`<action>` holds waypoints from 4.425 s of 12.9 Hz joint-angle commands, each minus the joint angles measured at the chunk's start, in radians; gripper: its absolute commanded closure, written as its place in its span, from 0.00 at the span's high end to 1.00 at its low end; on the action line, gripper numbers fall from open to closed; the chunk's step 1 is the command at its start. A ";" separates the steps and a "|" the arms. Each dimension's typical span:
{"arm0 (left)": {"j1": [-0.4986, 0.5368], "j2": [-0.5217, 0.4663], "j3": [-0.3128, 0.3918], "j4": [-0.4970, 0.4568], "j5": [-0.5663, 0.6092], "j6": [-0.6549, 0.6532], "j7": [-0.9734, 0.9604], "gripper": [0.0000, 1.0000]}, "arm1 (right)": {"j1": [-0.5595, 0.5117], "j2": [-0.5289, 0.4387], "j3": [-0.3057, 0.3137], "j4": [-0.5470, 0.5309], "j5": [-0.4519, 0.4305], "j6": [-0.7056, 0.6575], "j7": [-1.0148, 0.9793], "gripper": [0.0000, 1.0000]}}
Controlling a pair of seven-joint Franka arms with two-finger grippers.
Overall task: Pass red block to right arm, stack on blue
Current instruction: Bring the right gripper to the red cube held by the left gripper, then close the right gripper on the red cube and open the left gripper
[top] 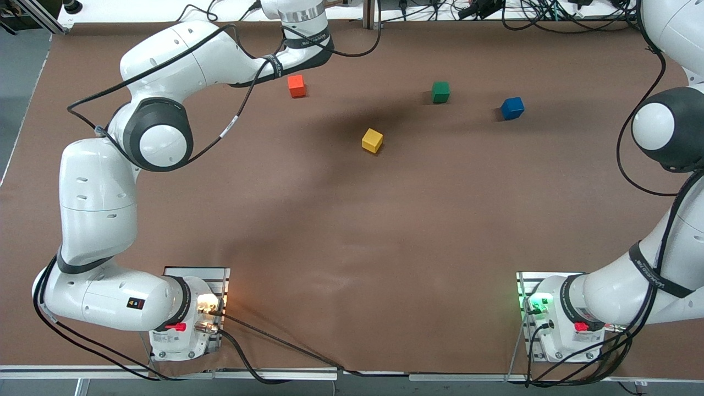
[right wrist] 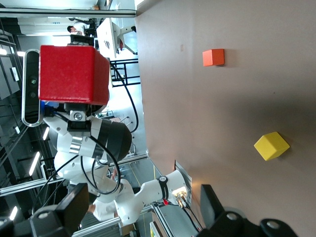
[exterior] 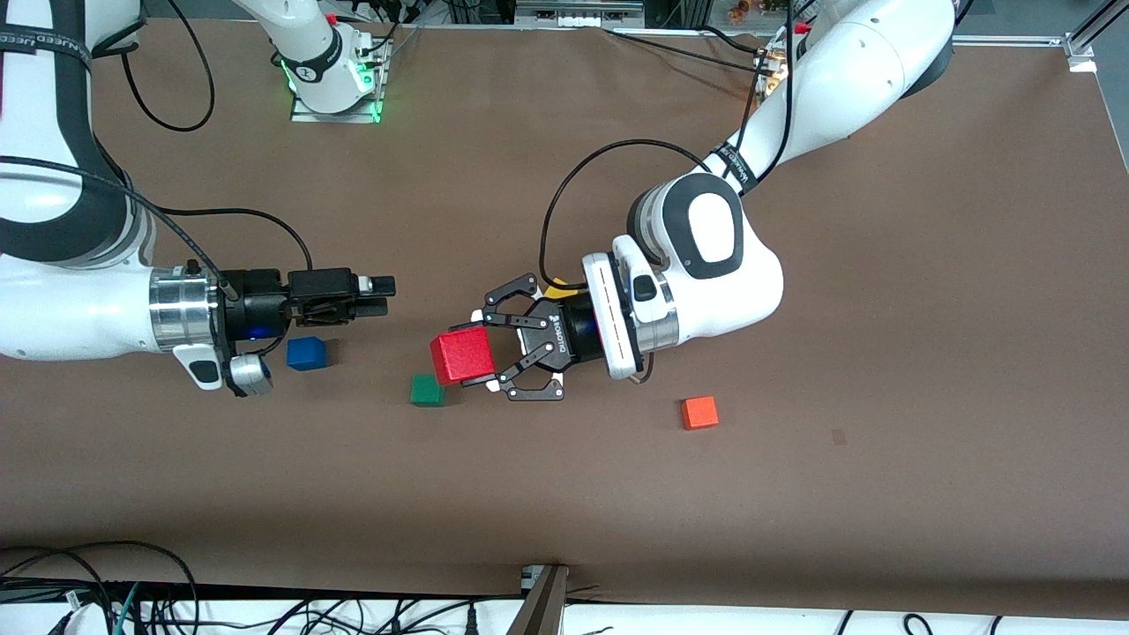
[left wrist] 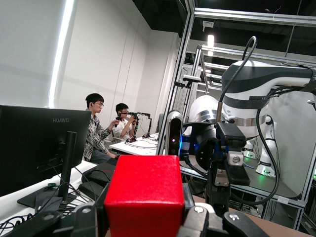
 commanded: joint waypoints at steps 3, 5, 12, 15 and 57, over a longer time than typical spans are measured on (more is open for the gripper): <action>-0.004 0.004 0.003 0.027 -0.026 -0.003 -0.002 0.00 | 0.000 0.011 0.004 0.132 0.018 -0.003 0.070 1.00; -0.006 0.004 0.001 0.027 -0.024 -0.003 -0.002 0.00 | 0.004 0.026 0.006 0.157 0.019 0.043 0.073 1.00; -0.007 0.002 0.001 0.027 -0.024 -0.003 -0.015 0.00 | 0.027 0.126 0.086 0.283 0.018 0.247 0.073 1.00; -0.006 0.002 0.001 0.027 -0.025 -0.003 -0.017 0.00 | 0.065 0.143 0.087 0.286 0.018 0.372 0.085 1.00; -0.003 -0.001 -0.008 0.027 -0.029 -0.001 -0.081 1.00 | 0.135 0.178 0.078 0.327 -0.050 0.462 0.273 0.00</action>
